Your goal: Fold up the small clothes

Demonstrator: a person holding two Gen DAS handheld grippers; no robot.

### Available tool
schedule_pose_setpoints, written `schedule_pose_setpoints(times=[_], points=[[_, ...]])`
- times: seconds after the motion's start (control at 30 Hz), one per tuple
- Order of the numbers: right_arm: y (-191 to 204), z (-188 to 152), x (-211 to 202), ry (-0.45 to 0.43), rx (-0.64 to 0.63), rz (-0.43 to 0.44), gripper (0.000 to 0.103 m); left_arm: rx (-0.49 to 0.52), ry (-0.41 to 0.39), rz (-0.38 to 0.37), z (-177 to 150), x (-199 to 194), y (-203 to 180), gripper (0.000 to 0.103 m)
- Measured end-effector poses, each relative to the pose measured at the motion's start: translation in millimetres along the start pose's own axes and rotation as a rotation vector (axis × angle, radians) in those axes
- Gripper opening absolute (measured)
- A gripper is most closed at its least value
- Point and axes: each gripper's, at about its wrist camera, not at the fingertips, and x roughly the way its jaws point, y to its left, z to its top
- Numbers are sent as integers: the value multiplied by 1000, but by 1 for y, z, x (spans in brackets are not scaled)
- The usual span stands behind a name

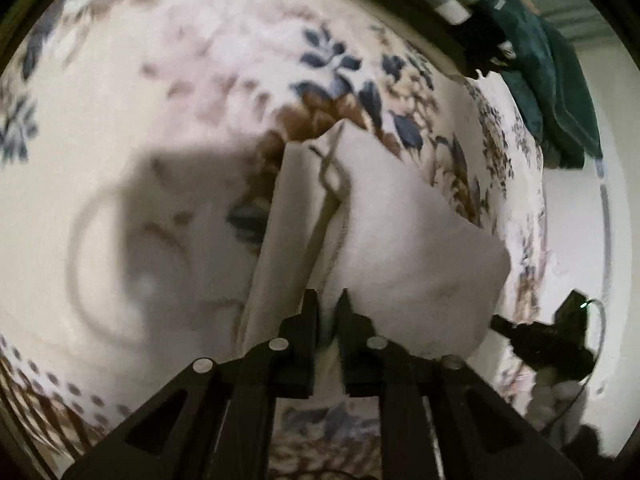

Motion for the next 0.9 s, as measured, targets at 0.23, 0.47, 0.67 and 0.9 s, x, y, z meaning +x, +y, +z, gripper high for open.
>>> schedule_pose_setpoints(times=[0.23,0.47,0.67,0.9], points=[[24,20,2,3,-53,95,56,-16,-56,-14,34,0,-10,21],[40,59,27,-9,-19,148,32,-33,-77,-33,69,28,-15,8],[50,66,21,-95,-18,99,8,-29,-109,-38,63,16,-7,7],[53,74,35,-19,-27,45,19,-73,-57,-71,56,12,4,18]])
